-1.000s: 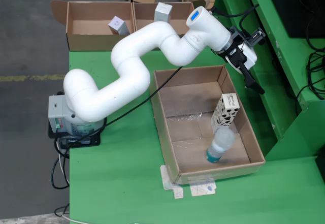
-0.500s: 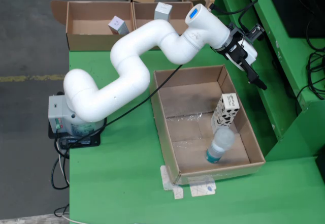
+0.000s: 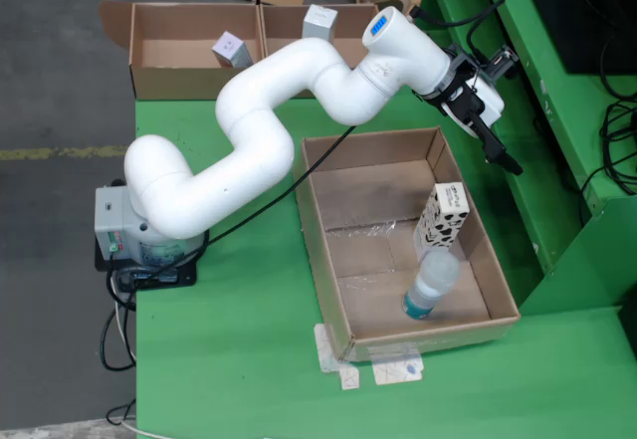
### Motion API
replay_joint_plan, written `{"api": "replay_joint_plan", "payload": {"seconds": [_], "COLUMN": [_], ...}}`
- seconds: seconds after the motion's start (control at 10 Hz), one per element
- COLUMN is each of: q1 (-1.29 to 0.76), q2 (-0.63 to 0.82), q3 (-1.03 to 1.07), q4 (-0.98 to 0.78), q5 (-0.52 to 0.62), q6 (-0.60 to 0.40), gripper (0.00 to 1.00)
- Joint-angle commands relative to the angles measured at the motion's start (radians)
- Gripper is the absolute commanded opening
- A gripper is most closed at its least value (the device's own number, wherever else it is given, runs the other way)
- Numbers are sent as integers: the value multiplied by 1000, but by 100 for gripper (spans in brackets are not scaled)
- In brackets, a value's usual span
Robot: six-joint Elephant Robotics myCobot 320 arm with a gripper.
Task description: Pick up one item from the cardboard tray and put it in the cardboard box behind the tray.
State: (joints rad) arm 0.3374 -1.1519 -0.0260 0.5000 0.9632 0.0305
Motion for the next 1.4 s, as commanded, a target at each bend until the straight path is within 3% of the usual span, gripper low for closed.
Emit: {"api": "replay_joint_plan", "payload": {"seconds": [0.0, 0.1, 0.2, 0.3, 0.5, 1.3], "q1": [7, 5, 2, 0, -2, -3], "q2": [58, 58, 57, 53, 51, 22], "q3": [26, 26, 26, 26, 26, 26], "q4": [12, 12, 12, 12, 12, 12], "q5": [-10, -10, -10, -10, -10, -10], "q6": [0, -86, -91, -6, -81, -54], "gripper": [100, 100, 100, 100, 100, 100]}}
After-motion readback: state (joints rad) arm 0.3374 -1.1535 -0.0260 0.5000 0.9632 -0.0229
